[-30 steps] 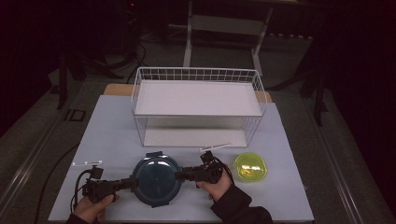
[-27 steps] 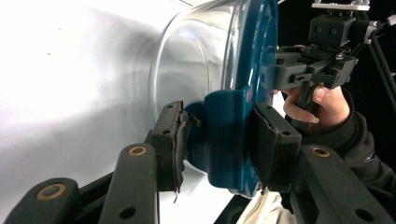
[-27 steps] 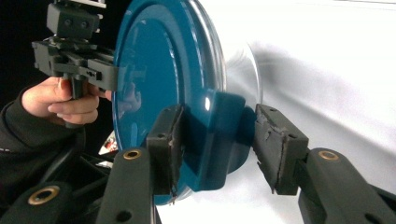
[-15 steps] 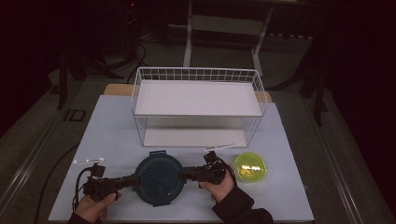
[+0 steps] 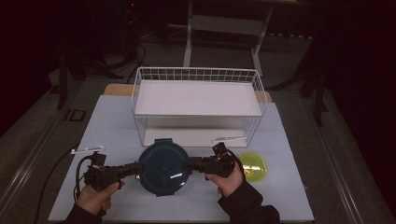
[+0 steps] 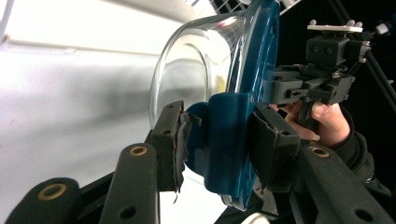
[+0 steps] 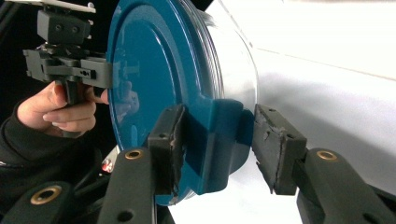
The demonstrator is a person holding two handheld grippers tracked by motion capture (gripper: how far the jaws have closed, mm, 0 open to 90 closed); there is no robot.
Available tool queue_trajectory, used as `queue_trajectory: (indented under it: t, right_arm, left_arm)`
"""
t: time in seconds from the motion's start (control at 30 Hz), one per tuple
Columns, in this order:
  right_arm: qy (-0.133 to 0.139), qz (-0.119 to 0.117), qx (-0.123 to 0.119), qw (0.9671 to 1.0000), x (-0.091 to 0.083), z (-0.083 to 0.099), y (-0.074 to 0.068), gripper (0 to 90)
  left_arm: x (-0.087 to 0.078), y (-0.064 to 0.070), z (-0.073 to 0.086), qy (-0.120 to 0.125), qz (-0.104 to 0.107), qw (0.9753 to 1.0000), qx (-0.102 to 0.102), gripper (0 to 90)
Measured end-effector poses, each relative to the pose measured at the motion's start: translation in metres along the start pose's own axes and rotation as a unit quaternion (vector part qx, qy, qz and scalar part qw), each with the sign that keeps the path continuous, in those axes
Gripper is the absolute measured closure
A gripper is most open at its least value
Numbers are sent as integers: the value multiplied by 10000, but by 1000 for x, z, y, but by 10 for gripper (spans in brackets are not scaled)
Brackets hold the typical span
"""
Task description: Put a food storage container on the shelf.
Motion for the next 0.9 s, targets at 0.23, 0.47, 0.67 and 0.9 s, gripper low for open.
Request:
queue_trajectory:
  t: [0.23,0.47,0.67,0.9]
  right_arm:
    - [229,60,-90,9997,-22,-22,-8,540]
    - [444,162,-192,9987,-48,-45,-17,541]
    - [683,164,-165,9974,-69,-64,-20,541]
    - [902,201,-179,9956,-89,-90,-22,542]
  left_arm:
    - [4,20,-27,101,68,9997,216,574]
    - [12,40,-56,146,204,9990,364,575]
    - [18,59,-85,175,245,9978,589,576]
    - [26,73,-115,300,340,9960,764,577]
Point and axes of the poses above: each handheld gripper's, and its own axes: x roughly forward along the jaws, z roughly out of its underside, y roughly to its right, the point moved 4 cm from there along x, roughly forward along the jaws, and after that the axes turned 2 degrees about x, right-handed, at the moved point
